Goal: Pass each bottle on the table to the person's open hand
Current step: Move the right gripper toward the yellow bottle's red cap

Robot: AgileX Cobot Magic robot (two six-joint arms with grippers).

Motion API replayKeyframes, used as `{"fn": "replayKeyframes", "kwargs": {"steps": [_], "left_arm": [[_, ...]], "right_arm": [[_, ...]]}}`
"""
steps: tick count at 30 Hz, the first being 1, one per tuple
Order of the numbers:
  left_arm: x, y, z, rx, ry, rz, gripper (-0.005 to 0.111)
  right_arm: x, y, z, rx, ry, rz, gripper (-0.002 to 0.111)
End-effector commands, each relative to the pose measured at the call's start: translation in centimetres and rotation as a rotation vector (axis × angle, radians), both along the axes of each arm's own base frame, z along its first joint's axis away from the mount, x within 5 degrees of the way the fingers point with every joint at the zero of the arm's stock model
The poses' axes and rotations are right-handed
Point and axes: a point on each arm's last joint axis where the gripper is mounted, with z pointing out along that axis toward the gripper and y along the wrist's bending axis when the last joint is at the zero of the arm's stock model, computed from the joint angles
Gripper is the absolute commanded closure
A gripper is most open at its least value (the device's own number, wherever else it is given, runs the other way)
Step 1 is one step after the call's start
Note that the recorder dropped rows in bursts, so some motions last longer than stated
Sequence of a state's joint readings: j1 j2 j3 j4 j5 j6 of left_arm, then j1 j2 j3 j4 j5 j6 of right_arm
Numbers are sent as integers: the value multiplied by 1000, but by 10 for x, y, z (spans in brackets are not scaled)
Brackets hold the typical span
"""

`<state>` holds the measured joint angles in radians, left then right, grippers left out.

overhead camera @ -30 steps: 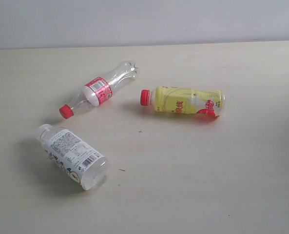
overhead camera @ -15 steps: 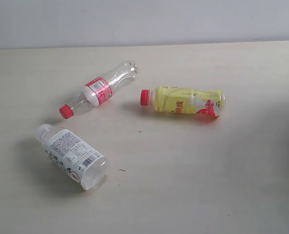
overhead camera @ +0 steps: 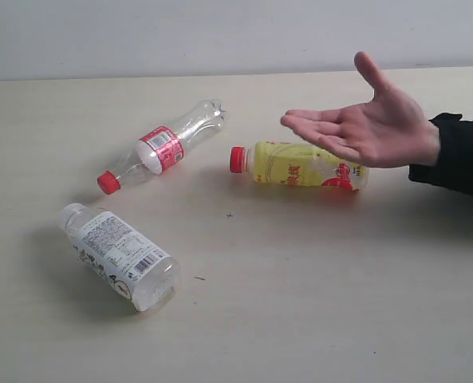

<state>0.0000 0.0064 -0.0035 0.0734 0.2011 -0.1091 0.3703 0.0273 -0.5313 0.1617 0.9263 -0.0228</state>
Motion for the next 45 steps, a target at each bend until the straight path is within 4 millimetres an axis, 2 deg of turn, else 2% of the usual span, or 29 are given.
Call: {"fn": "replayKeyframes", "kwargs": {"steps": [1, 5, 7, 10, 12, 22, 27, 30, 38, 45], "left_arm": [[0, 0, -1, 2, -5, 0, 107], [0, 0, -1, 2, -5, 0, 107], [0, 0, -1, 2, -5, 0, 107], [0, 0, -1, 2, -5, 0, 107], [0, 0, -1, 2, -5, 0, 107], [0, 0, -1, 2, -5, 0, 107], [0, 0, -1, 2, -5, 0, 107], [0, 0, -1, 2, -5, 0, 107], [0, 0, -1, 2, -5, 0, 107], [0, 0, -1, 2, -5, 0, 107]], "right_arm": [[0, 0, -1, 2, -10, -2, 108], [1, 1, 3, 30, -40, -1, 108], [0, 6, 6, 50, -58, 55, 108], [12, 22, 15, 24, -101, 188, 108], [27, 31, 19, 35, -77, 226, 108], [128, 82, 12, -135, 258, 419, 108], [160, 99, 26, -178, 350, 512, 108], [175, 105, 28, -193, 358, 511, 108], [181, 148, 12, -275, 370, 642, 108], [202, 158, -12, -415, 508, 563, 108]]}}
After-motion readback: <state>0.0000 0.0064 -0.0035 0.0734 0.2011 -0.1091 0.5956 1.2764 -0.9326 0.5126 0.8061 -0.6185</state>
